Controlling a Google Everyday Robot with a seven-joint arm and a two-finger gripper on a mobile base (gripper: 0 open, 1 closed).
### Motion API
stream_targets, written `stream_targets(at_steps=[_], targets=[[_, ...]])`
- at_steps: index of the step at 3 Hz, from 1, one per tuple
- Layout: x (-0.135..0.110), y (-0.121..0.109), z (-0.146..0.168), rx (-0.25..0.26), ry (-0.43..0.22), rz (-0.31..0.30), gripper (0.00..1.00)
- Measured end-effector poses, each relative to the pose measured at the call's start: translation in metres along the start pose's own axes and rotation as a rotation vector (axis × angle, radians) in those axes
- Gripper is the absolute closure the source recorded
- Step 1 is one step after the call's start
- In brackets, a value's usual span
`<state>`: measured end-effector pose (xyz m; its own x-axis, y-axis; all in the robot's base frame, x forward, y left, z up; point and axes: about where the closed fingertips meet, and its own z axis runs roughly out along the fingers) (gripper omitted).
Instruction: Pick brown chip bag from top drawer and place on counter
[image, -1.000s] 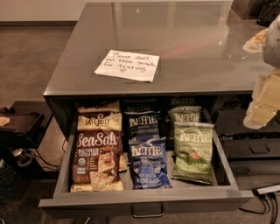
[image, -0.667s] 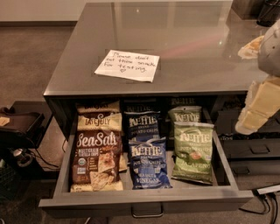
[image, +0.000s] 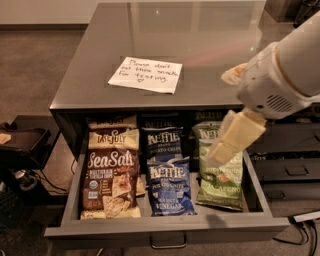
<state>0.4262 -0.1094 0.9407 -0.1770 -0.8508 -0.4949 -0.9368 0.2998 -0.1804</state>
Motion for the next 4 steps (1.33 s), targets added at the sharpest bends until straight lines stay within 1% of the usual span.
stream_targets(at_steps=[1,2,3,4], targets=[[-0.037,0.016,0.045,-0.04,-0.115,0.011,0.0],[-0.064,0.029,0.101,-0.115,-0.207,0.047,0.0],[-0.063,0.029,0.1,-0.114,-0.205,0.046,0.0],[-0.066,0.036,0.123,-0.105,-0.233,-0.022,0.0]])
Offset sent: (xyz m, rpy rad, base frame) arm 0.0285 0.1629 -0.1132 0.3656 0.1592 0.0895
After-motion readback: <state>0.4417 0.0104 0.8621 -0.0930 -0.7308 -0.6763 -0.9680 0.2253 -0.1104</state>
